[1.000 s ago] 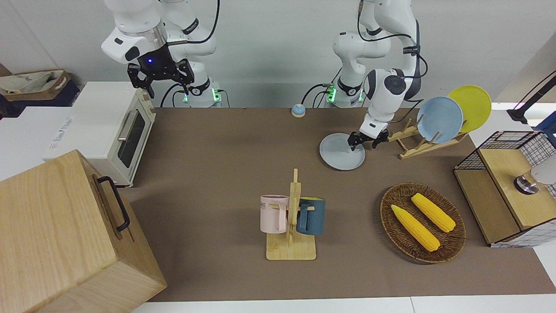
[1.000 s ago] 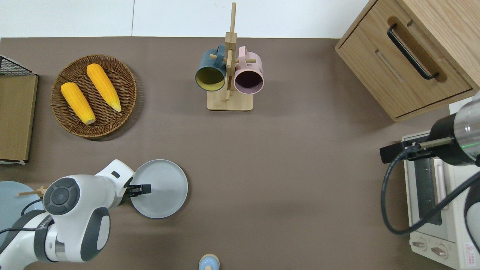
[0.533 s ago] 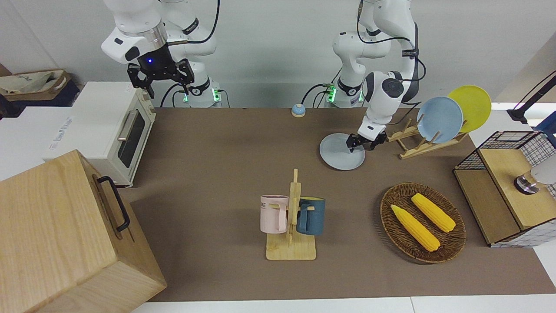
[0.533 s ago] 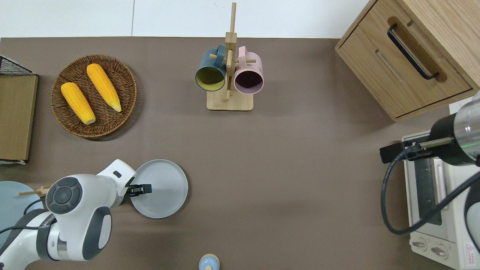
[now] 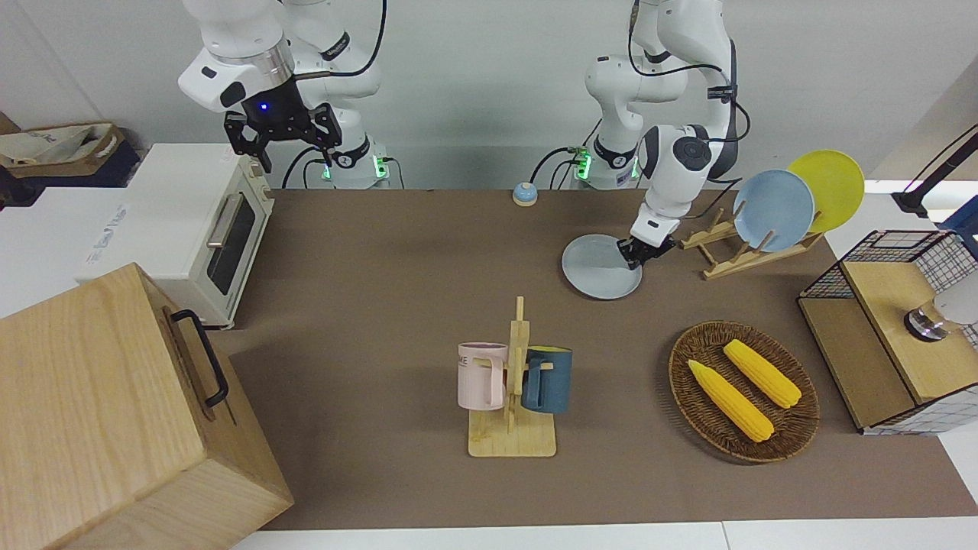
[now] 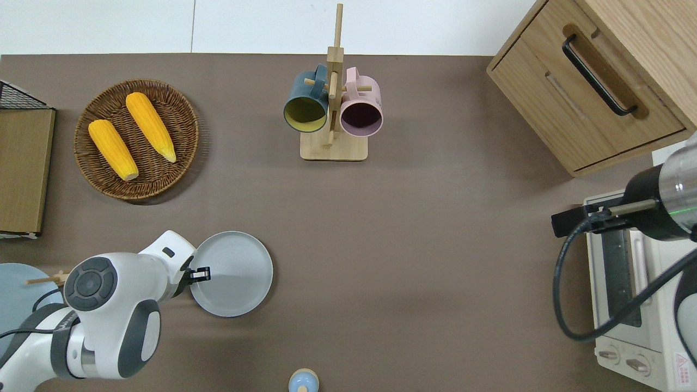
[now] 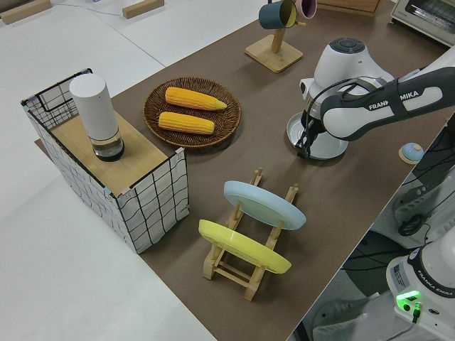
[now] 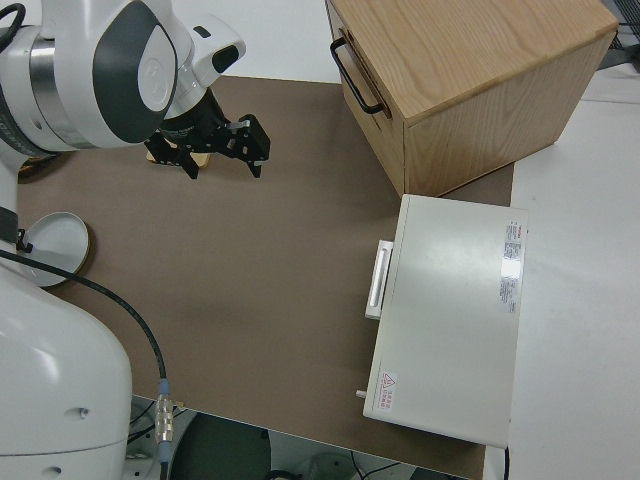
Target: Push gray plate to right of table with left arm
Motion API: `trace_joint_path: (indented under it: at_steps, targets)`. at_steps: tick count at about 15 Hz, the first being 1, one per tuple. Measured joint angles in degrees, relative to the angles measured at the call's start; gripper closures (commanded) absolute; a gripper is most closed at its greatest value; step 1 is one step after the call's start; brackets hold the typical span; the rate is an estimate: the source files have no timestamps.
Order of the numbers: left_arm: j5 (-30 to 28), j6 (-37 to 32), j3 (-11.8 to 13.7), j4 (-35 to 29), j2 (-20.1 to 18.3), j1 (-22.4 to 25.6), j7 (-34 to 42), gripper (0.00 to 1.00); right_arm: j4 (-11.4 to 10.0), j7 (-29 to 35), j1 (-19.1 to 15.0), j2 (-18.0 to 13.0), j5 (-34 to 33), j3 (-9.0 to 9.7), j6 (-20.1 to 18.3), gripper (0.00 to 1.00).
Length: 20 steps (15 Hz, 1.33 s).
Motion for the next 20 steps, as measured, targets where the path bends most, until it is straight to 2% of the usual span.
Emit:
trace_joint_path:
  at_steps: [15, 20]
  targets:
    - [-0.05, 0.12, -0.12, -0.06, -0.44, -0.05, -0.19, 1.0, 0.0, 0.0, 0.0, 0.0, 0.0, 0.0, 0.0, 0.017]
    - [0.2, 0.98, -2.02, 0.06, -0.06, -0.06, -7.04, 1.0, 0.0, 0.0, 0.0, 0.0, 0.0, 0.0, 0.0, 0.017]
